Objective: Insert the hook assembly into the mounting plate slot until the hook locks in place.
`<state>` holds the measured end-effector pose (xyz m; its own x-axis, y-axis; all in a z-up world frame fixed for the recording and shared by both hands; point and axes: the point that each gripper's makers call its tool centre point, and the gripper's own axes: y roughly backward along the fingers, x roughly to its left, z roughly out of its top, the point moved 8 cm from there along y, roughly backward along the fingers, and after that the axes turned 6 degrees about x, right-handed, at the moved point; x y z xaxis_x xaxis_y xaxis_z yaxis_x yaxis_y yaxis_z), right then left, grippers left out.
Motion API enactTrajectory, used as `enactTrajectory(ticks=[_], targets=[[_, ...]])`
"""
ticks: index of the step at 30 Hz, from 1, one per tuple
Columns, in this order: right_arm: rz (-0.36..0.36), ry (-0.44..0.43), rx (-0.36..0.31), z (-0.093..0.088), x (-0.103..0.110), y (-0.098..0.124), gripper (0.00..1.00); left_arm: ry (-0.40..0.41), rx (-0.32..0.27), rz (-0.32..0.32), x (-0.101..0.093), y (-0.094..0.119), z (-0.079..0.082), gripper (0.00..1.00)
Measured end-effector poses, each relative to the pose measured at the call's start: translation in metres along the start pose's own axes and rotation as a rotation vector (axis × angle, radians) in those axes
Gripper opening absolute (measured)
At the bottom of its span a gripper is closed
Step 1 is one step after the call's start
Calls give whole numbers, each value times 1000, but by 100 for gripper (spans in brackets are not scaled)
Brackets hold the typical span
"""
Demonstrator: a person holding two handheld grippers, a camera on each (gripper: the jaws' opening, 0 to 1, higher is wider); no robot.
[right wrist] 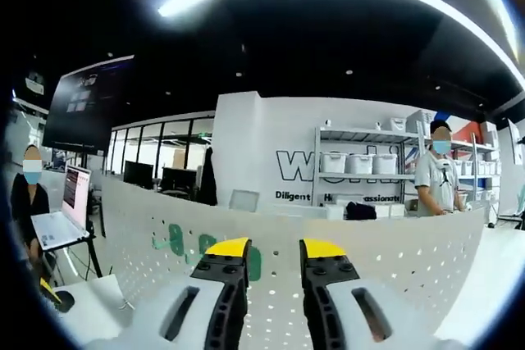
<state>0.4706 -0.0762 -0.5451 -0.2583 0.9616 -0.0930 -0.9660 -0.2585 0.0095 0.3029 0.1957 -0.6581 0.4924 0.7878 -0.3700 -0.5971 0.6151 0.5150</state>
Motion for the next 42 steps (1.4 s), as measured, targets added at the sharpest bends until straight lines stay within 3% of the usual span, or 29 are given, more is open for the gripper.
enactTrajectory(ticks=[2, 3, 5, 7, 16, 25, 33, 42], targets=[[-8, -16, 36, -8, -5, 12, 22, -7, 4, 3, -2, 0, -1, 95], [-48, -45, 36, -10, -9, 18, 22, -8, 7, 2, -2, 0, -2, 95], [-30, -51, 34, -14, -13, 26, 23, 3, 26, 7, -2, 0, -4, 95], [-11, -43, 88, -22, -13, 32, 26, 4, 28, 11, -2, 0, -6, 95], [22, -5, 171, -48, -17, 62, 27, -4, 41, 19, -7, 1, -9, 95], [51, -23, 259, -69, -19, 101, 29, -8, 64, 22, -9, 2, -16, 95], [56, -49, 352, -100, -20, 132, 32, -31, 98, 30, -11, 1, -21, 94], [104, -99, 461, -126, -11, 169, 36, -21, 126, 14, -15, -5, -32, 94]])
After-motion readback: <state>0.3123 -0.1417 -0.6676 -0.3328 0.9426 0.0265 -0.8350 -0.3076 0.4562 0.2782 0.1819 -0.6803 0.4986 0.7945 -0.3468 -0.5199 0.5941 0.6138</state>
